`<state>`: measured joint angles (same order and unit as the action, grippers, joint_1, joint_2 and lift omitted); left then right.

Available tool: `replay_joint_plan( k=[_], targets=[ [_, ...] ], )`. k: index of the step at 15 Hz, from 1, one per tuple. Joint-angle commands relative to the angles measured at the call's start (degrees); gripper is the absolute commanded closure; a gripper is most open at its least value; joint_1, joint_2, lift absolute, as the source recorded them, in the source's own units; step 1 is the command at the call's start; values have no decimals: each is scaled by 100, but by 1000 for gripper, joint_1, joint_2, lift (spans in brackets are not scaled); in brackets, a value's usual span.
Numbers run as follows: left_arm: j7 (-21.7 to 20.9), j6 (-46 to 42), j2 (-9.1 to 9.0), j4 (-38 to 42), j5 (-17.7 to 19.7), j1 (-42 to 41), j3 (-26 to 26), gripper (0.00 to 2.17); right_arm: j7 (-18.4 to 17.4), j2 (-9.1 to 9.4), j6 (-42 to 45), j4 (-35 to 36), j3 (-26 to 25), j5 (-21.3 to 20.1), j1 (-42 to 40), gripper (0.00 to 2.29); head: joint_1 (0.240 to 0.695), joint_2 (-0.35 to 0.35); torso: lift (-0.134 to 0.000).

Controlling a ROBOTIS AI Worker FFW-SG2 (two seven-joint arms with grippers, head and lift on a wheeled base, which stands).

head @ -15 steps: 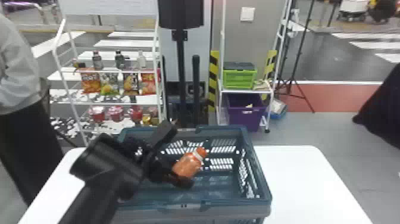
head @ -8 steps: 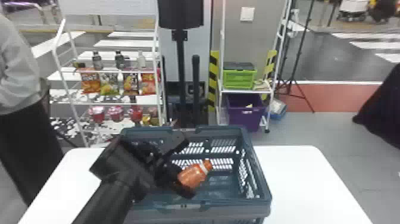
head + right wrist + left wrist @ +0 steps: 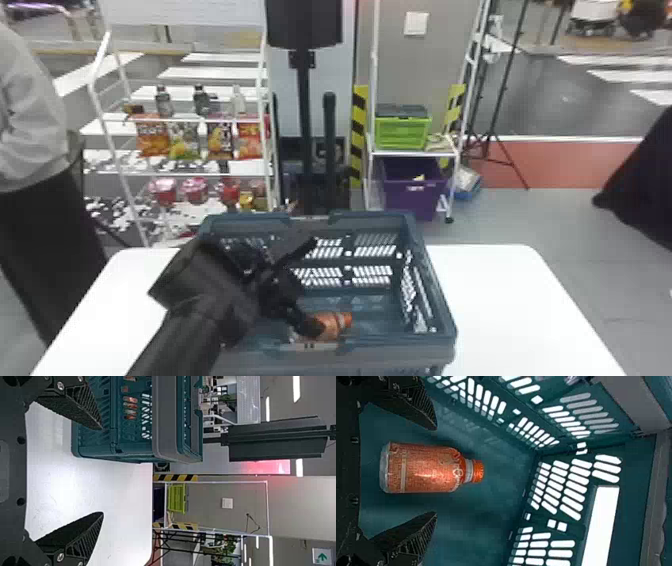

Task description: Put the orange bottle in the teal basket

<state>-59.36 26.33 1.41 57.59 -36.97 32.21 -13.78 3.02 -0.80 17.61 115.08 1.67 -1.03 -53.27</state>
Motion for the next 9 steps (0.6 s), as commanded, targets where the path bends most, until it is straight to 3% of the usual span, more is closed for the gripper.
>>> replay_joint_plan(
  k=[1, 6, 9],
  targets=[
    [108, 18, 35, 754, 137, -295, 253, 140, 6, 1, 1, 14, 0, 6, -26, 127, 499, 0, 0],
    [-199, 686, -44, 2960, 348, -910, 1220, 140, 6, 10, 36, 50, -53, -3, -122, 127, 499, 0, 0],
    [91, 1547, -155, 4744, 1218, -1859, 1950, 144, 15, 1, 36, 155, -88, -29, -140, 127, 499, 0, 0]
  ],
)
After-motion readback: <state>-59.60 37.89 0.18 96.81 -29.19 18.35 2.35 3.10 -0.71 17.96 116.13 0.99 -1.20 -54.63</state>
